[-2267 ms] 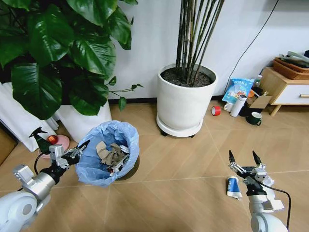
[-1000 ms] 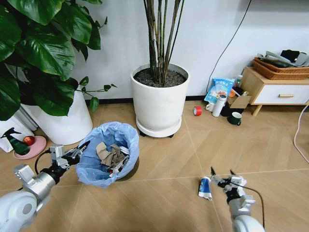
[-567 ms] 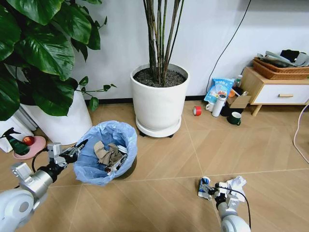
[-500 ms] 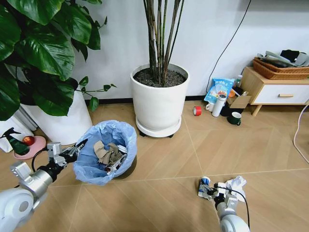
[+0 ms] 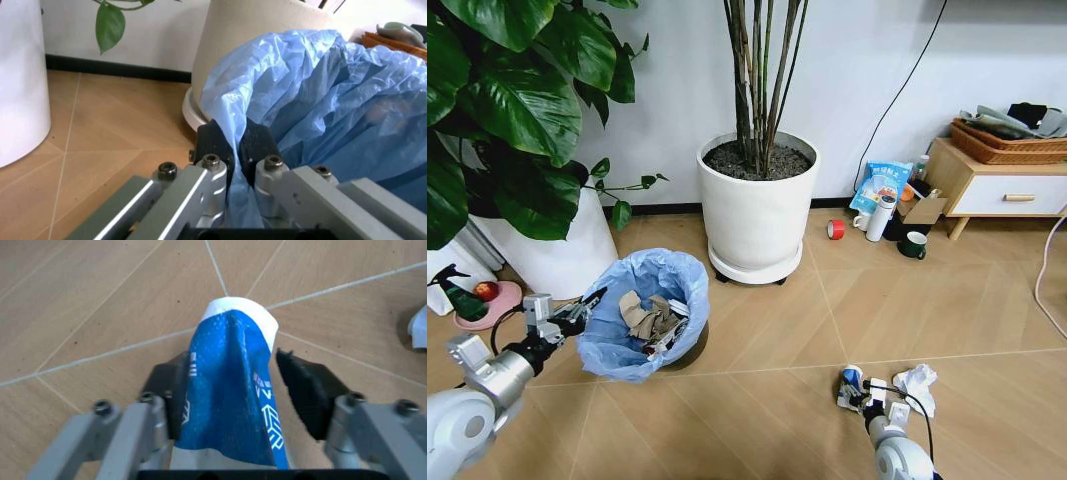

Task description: Pick up the trash bin and place the garbage on the floor into it.

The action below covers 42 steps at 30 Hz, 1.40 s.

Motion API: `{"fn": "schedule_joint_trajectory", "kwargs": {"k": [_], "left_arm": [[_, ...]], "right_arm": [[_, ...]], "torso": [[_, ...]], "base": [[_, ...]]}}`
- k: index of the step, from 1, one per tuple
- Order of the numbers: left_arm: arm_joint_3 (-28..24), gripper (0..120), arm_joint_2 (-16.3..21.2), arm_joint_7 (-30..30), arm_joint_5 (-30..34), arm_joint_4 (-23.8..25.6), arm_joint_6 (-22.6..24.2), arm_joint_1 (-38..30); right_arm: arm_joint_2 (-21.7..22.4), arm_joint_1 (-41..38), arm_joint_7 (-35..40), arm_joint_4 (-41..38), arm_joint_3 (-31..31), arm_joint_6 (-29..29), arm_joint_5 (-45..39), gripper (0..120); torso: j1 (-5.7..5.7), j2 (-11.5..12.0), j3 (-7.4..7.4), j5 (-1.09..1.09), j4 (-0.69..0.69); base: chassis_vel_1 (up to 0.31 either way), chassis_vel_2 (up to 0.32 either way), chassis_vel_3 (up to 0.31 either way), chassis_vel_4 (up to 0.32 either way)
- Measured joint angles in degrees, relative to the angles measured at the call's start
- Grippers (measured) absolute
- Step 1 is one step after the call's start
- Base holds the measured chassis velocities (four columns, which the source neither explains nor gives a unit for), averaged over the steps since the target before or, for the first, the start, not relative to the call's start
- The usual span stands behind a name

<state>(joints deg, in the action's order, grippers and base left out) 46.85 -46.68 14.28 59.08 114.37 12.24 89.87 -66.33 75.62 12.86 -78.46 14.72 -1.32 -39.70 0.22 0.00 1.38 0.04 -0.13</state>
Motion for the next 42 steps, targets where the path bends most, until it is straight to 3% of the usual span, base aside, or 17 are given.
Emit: {"fn": "schedule_joint_trajectory", "kwargs": {"k": [9,12,21,27,31,32,35,42], "left_arm": [[-0.4,0,0.2,0.0,0.1,-0.1,0.0,-0.5],[-0.5,0,0.5,-0.1,0.2,-0.2,0.0,-0.6],[-0.9,0,1.0,-0.1,0.3,-0.1,0.1,-0.7],[-2.2,0,3.0,0.4,0.3,-0.3,0.0,-0.2],[-5.9,0,6.6,0.6,0.8,-1.3,-0.3,-2.0],[-5.9,0,6.6,0.6,0.8,-1.3,-0.3,-2.0],[-13.0,0,9.1,0.0,2.0,-2.3,-0.8,-6.0],[-16.9,0,10.6,0.8,2.3,-3.5,-1.2,-8.1]], "right_arm": [[0.0,-0.1,0.5,0.1,-0.1,-0.8,0.3,16],[-0.2,0.3,0.7,0.0,-0.1,-1.0,0.7,1],[0.2,1.0,0.7,-0.8,0.8,-1.1,1.4,0],[2.3,1.9,-3.2,-3.7,2.4,3.5,6.6,0],[8.0,0.0,-14.1,-11.4,3.0,14.1,10.5,0],[8.0,0.0,-14.1,-11.4,3.0,14.1,10.5,0],[12.7,-8.1,-24.0,-20.2,-1.2,19.9,4.4,0],[14.2,-15.4,-29.1,-21.9,-5.9,23.3,-1.1,0]], "torso": [[0.0,0.0,0.0,0.01,0.0],[0.0,0.0,0.0,0.0,0.0],[0.0,0.0,0.0,-0.01,0.0],[0.0,0.0,0.0,-0.02,-0.01],[0.0,0.0,0.0,-0.02,-0.02],[0.0,0.0,0.0,-0.02,-0.02],[0.0,0.0,0.0,0.0,0.0],[0.0,0.0,0.01,0.0,0.01]], "base": [[0.0,0.0,0.0,0.0],[0.0,0.0,0.0,0.0],[0.0,0.0,0.0,0.0],[0.0,0.0,0.0,0.0],[0.0,0.0,0.0,0.0],[0.0,0.0,0.0,0.0],[0.0,0.0,0.0,0.0],[0.0,0.0,0.0,0.0]]}}
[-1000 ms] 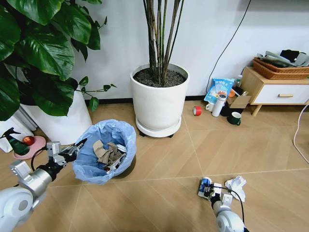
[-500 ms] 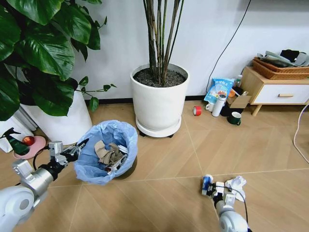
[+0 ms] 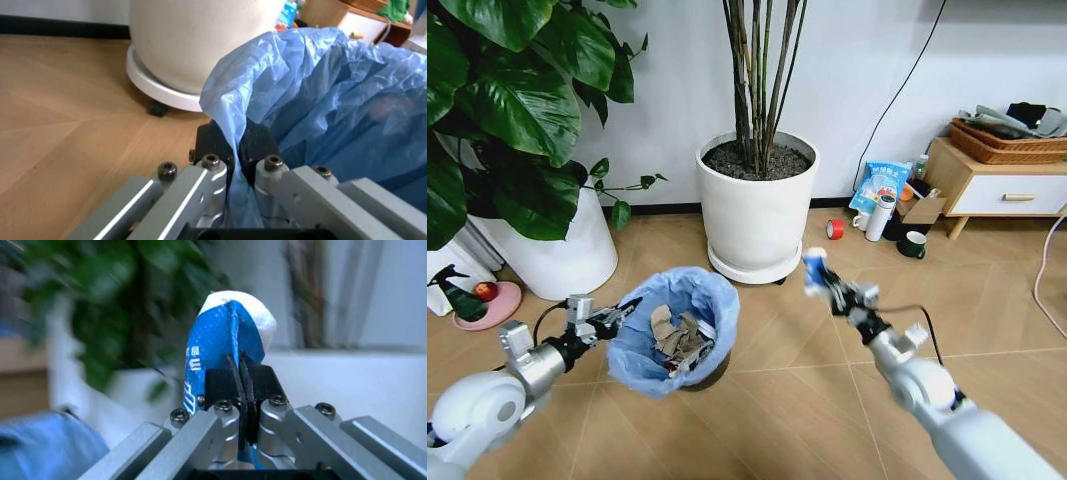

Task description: Pick up the trash bin and place the garbage on the floor into it.

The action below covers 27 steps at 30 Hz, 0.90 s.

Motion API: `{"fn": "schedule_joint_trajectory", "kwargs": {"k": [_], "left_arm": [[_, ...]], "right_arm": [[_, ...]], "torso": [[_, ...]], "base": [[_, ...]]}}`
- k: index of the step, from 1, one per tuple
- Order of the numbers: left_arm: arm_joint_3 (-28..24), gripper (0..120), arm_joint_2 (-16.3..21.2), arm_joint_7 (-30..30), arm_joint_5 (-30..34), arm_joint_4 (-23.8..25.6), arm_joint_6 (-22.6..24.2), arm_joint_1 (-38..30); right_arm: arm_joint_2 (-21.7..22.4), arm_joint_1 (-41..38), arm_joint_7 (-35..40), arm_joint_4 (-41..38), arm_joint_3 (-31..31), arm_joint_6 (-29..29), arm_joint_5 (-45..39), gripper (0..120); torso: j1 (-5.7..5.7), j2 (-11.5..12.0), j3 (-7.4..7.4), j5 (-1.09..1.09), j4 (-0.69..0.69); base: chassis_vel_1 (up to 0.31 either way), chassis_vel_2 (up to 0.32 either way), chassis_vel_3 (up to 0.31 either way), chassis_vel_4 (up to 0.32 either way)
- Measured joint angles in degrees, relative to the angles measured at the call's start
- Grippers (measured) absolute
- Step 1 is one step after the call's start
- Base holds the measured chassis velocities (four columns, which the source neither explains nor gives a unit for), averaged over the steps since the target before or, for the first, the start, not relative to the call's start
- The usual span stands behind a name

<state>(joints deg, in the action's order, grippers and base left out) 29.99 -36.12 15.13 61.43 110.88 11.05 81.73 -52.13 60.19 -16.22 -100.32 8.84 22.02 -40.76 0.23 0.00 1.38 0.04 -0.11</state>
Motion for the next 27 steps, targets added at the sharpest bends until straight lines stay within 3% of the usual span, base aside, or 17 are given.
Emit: {"fn": "schedule_joint_trajectory", "kwargs": {"k": [6,13,20,27], "left_arm": [[-6.3,0,0.0,0.9,1.4,-3.6,-0.6,-8.7],[-10.9,0,-1.2,0.9,2.1,-6.2,-0.7,-14.7],[-12.5,0,-1.8,-0.4,3.2,-6.2,-0.5,-16.5],[-12.7,0,-1.9,-1.3,3.5,-5.8,-0.1,-16.3]], "right_arm": [[0.3,-11.2,-9.2,-0.5,-10.8,1.1,-9.4,0],[-2.9,-17.8,-13.2,3.7,-19.7,0.7,-10.6,0],[-4.9,-20.4,-13.9,6.5,-24.1,0.2,-10.1,0],[-4.5,-20.7,-13.8,8.3,-26.2,-0.5,-8.5,22]], "torso": [[0.0,0.0,0.0,0.01,-0.02],[0.0,0.0,0.0,0.01,-0.01],[0.0,0.0,0.0,-0.01,-0.01],[0.0,0.0,0.0,0.01,-0.02]], "base": [[0.0,0.0,0.0,0.0],[0.0,0.0,0.0,0.0],[0.0,0.0,0.0,0.0],[0.0,0.0,0.0,0.0]]}}
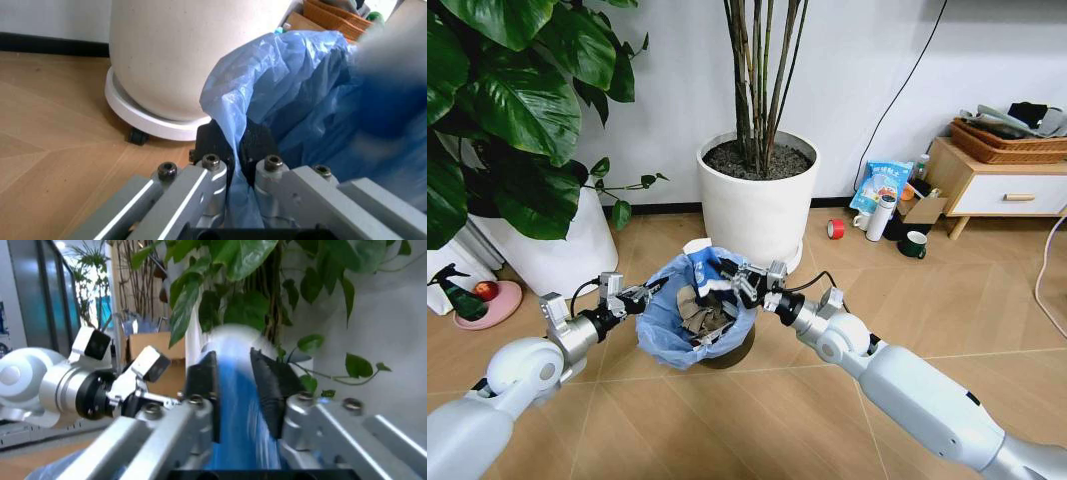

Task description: Pick up the trash bin and place the garbage on the floor into it.

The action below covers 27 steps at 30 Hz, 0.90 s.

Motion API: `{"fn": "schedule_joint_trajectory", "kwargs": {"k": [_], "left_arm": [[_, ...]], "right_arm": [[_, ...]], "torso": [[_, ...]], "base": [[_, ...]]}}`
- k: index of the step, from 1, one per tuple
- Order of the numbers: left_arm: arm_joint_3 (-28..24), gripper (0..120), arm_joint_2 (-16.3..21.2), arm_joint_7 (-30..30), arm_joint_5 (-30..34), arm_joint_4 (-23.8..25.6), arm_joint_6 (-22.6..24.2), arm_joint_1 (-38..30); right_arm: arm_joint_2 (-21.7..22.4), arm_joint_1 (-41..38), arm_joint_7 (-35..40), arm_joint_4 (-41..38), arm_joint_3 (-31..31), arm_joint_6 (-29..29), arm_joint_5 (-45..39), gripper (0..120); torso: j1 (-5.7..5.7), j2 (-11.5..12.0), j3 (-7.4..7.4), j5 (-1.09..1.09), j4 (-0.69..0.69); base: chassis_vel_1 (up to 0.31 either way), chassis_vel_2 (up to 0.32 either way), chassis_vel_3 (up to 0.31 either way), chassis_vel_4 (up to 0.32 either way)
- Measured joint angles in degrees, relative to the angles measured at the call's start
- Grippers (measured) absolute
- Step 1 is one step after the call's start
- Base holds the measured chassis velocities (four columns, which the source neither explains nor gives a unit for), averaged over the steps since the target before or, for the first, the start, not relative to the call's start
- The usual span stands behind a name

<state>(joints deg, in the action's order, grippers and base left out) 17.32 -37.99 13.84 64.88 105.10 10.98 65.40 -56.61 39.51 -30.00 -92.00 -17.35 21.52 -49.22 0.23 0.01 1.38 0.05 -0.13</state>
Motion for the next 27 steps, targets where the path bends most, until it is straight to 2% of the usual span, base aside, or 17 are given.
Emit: {"fn": "schedule_joint_trajectory", "kwargs": {"k": [4,5,6,10,12,13,15,17,18,19,21,22,25,27], "left_arm": [[0.2,0,0.0,-0.1,-0.1,0.0,0.1,0.0],[0.2,0,0.0,-0.1,-0.1,0.0,0.1,0.0],[0.4,0,0.0,-0.2,-0.1,0.0,0.2,0.0],[1.7,0,0.1,-0.9,-0.2,0.7,0.4,1.3],[3.1,0,0.4,-0.9,-0.4,1.4,0.5,3.1],[3.1,0,0.4,-0.9,-0.4,1.4,0.5,3.1],[5.5,0,0.6,-0.5,-0.8,2.4,0.5,5.5],[7.4,0,0.7,-0.2,-0.8,3.3,0.5,7.3],[7.4,0,0.7,-0.2,-0.8,3.3,0.5,7.3],[8.4,0,0.7,0.1,-0.9,3.7,0.5,8.3],[9.5,0,0.8,0.4,-1.0,4.1,0.5,9.3],[9.5,0,0.8,0.4,-1.0,4.1,0.5,9.3],[10.7,0,0.7,0.6,-1.0,4.5,0.5,10.2],[10.8,0,0.7,0.6,-1.1,4.6,0.5,10.4]], "right_arm": [[0.7,0.1,0.3,-0.3,-0.2,-0.4,0.4,41],[0.7,0.1,0.3,-0.3,-0.2,-0.4,0.4,41],[0.7,0.3,0.9,-0.9,-0.1,-0.4,0.4,47],[1.0,2.2,7.1,-3.4,2.4,-1.1,1.8,59],[1.6,4.8,14.5,-4.5,6.4,-3.8,4.7,68],[1.6,4.8,14.5,-4.5,6.4,-3.8,4.7,68],[2.9,9.5,26.2,-4.2,13.1,-8.6,7.8,78],[3.8,15.0,32.5,-2.4,19.4,-11.2,9.8,86],[3.8,15.0,32.5,-2.4,19.4,-11.2,9.8,86],[4.0,18.8,35.1,-1.1,23.4,-12.1,11.0,93],[3.6,23.2,38.1,1.0,27.5,-13.2,12.6,98],[3.6,23.2,38.1,1.0,27.5,-13.2,12.6,98],[1.0,29.0,41.2,7.0,33.7,-14.2,16.0,100],[0.0,29.8,41.5,9.1,35.2,-14.3,17.0,100]], "torso": [[0.0,0.0,0.0,0.0,0.0],[0.0,0.0,0.0,0.0,0.0],[0.0,0.0,0.0,0.0,0.0],[0.0,0.0,0.0,0.0,0.0],[-0.01,0.0,-0.01,-0.02,0.02],[-0.01,0.0,-0.01,-0.02,0.02],[-0.01,0.0,-0.01,-0.01,0.05],[-0.01,0.0,-0.01,-0.03,-0.01],[-0.01,0.0,-0.01,-0.03,-0.01],[-0.01,0.0,-0.01,-0.03,-0.02],[-0.01,0.0,-0.01,0.01,-0.05],[-0.01,0.0,-0.01,0.01,-0.05],[-0.02,0.0,-0.01,-0.04,-0.01],[-0.01,0.0,-0.01,-0.03,-0.02]], "base": [[0.0,0.0,0.0,0.0],[0.0,0.0,0.0,0.0],[0.0,0.0,0.0,0.0],[0.0,0.0,0.0,0.0],[0.0,0.0,0.0,0.0],[0.0,0.0,0.0,0.0],[0.0,0.0,0.0,0.0],[0.0,0.0,0.0,0.0],[0.0,0.0,0.0,0.0],[0.0,0.0,0.0,0.0],[0.0,0.0,0.0,0.0],[0.0,0.0,0.0,0.0],[0.0,0.0,0.0,0.0],[0.0,0.0,0.0,0.0]]}}
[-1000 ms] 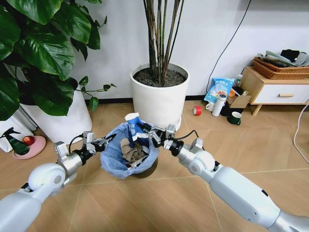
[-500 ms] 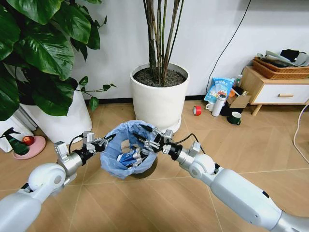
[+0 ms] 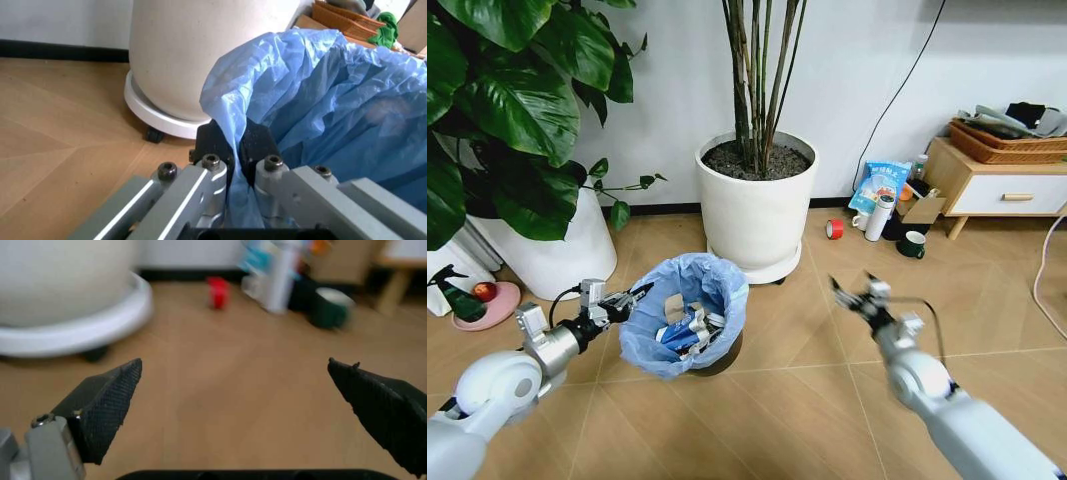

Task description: Pick up the trash bin and place the garbage on the floor into it.

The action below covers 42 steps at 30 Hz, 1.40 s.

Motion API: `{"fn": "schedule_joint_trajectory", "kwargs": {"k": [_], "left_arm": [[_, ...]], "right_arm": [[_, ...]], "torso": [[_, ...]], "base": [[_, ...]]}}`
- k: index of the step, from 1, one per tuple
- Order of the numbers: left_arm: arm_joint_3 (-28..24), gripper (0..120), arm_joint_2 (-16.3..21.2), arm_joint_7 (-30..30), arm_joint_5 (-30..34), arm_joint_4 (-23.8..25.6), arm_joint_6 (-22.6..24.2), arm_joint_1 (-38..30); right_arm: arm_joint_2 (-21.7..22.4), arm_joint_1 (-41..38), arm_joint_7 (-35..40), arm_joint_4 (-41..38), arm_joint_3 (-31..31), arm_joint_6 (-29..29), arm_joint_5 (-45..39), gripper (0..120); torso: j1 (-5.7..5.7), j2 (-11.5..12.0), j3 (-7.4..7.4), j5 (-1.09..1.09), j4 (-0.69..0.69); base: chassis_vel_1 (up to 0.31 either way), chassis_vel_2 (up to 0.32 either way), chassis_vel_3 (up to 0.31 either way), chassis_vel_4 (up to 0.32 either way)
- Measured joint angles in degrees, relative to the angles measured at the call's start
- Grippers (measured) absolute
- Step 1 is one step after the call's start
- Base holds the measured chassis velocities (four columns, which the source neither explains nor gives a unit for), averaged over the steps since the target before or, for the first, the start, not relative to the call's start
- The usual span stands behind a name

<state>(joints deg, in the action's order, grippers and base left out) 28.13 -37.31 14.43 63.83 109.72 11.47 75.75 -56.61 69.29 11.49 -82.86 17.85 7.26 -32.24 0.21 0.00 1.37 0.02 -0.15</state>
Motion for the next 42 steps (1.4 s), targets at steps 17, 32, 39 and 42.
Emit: {"fn": "schedule_joint_trajectory", "kwargs": {"k": [17,32,39,42], "left_arm": [[0.9,0,-0.1,0.0,0.1,0.6,-0.1,0.3],[0.7,0,-0.4,0.0,0.1,0.3,-0.2,0.3],[0.7,0,-0.4,-0.1,0.2,0.3,-0.2,0.1],[0.8,0,-0.4,-0.1,0.2,0.3,-0.2,0.2]], "right_arm": [[-8.7,2.3,3.3,15.2,8.9,-1.9,4.8,100],[-9.9,-3.1,2.6,22.4,7.7,-3.5,4.3,73],[-10.0,-3.6,2.7,23.0,7.3,-4.3,3.9,45],[-10.0,-3.7,2.7,23.0,7.2,-4.4,3.9,36]], "torso": [[0.01,0.0,0.01,0.02,0.02],[0.01,0.0,0.01,0.02,0.02],[0.01,0.0,0.01,0.02,0.02],[0.01,0.0,0.01,0.02,0.02]], "base": [[0.0,0.0,0.0,0.0],[0.0,0.0,0.0,0.0],[0.0,0.0,0.0,0.0],[0.0,0.0,0.0,0.0]]}}
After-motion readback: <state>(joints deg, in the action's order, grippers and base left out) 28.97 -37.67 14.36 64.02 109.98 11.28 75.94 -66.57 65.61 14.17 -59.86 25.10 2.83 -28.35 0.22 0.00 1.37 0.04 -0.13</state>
